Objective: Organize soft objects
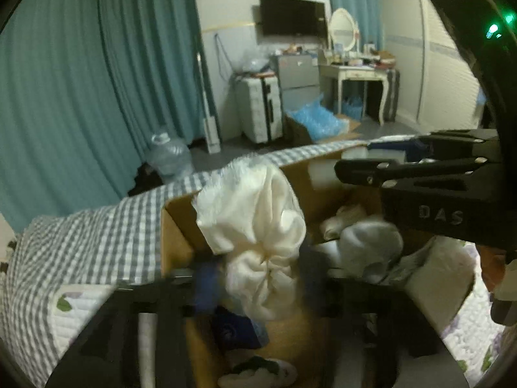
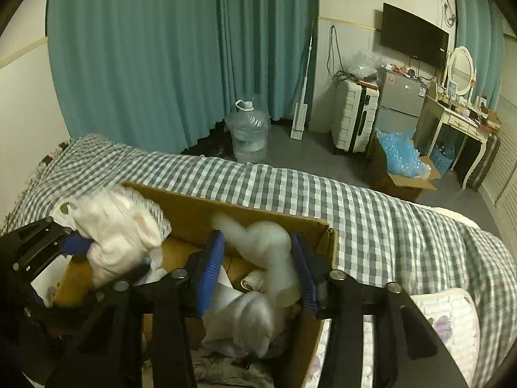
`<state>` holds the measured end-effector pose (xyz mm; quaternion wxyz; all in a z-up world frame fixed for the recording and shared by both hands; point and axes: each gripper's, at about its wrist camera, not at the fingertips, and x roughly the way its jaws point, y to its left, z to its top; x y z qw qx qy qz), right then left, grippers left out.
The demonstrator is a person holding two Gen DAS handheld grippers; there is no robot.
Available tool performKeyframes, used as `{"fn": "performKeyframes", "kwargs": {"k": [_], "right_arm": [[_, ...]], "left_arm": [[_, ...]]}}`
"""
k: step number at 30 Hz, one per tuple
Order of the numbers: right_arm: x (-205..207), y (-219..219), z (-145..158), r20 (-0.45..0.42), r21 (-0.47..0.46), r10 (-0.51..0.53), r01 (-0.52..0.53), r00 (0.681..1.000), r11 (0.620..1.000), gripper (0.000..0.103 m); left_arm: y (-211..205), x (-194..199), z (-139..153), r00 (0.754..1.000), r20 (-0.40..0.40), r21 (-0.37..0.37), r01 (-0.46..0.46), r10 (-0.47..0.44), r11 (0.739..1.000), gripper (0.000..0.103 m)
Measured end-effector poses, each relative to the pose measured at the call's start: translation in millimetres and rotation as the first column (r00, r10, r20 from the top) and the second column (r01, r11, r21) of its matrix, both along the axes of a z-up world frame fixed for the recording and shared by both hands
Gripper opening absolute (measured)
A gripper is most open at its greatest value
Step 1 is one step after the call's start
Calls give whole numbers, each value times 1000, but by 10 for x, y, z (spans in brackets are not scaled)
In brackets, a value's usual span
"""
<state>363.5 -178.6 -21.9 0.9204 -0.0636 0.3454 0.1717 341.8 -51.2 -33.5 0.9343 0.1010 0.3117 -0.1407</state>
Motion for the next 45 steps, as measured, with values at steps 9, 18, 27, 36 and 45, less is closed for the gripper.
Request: {"fn": "performKeyframes", "kwargs": {"k": [9, 18, 27, 36, 45], "right_arm": [[-115, -181, 293, 45, 32, -57, 55, 997, 998, 84], [-1052, -473, 1693, 236, 50, -106, 97, 966, 994, 102], [-2689, -553, 2897, 492, 37, -123, 121, 862, 992, 103], [-3822, -530, 2598, 580, 45, -134, 133, 804, 990, 103], [-3556, -385, 1400, 509, 135, -66, -3, 858, 991, 103]], "left_arm": [[42, -39, 150, 996, 22, -14, -91, 91, 996, 77], [169, -643, 1299, 973, 182, -56, -131, 139, 990, 83], [470, -2001, 2555, 864, 465, -166, -131, 195, 977, 91], [879, -2989, 2772, 782, 589, -234, -75, 203, 969, 95], [1207, -2986, 1967, 802, 548, -250, -115, 239, 961, 96]]}}
